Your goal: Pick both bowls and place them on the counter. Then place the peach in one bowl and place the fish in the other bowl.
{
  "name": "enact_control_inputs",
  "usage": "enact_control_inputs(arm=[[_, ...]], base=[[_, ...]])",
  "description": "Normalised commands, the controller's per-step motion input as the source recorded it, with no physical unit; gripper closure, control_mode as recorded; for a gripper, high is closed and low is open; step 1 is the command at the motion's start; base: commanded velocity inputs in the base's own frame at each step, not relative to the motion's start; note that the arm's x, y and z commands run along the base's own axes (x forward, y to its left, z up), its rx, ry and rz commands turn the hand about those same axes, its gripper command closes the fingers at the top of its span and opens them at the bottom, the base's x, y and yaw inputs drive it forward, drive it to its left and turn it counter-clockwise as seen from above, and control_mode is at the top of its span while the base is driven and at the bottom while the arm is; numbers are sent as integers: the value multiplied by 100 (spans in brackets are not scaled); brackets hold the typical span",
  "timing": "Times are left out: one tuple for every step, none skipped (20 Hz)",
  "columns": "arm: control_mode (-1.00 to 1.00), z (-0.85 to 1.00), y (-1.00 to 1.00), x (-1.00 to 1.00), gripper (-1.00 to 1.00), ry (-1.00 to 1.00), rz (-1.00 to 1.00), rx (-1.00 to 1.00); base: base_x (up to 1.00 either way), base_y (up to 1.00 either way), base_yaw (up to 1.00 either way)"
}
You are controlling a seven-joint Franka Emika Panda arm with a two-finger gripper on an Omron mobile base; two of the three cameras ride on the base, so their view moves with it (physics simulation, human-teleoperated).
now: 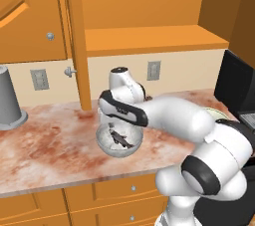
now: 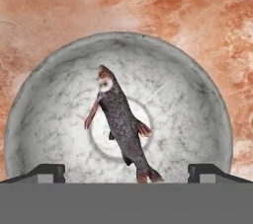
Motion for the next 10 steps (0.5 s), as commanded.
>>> enact_control_inputs(arm=[[-100,12,-35,-19,-100,-4,0,-5],[-100,14,-35,-25,-100,-2,0,-4],[-100,20,-42,-26,-100,-2,0,-1],[-100,26,-44,-25,-100,-2,0,-1],[-100,31,-37,-25,-100,-1,0,-1],[-100,34,-34,-26,-100,0,0,0],[-100,37,-41,-25,-100,0,0,0],[-100,38,-45,-20,-100,0,0,0],[-100,33,-40,-21,-100,0,0,-1],[-100,32,-41,-22,-100,0,0,0]], base=[[0,0,0],[0,0,0],[0,0,0],[0,0,0],[0,0,0],[0,0,0],[0,0,0],[0,0,0],[0,0,0],[0,0,0]])
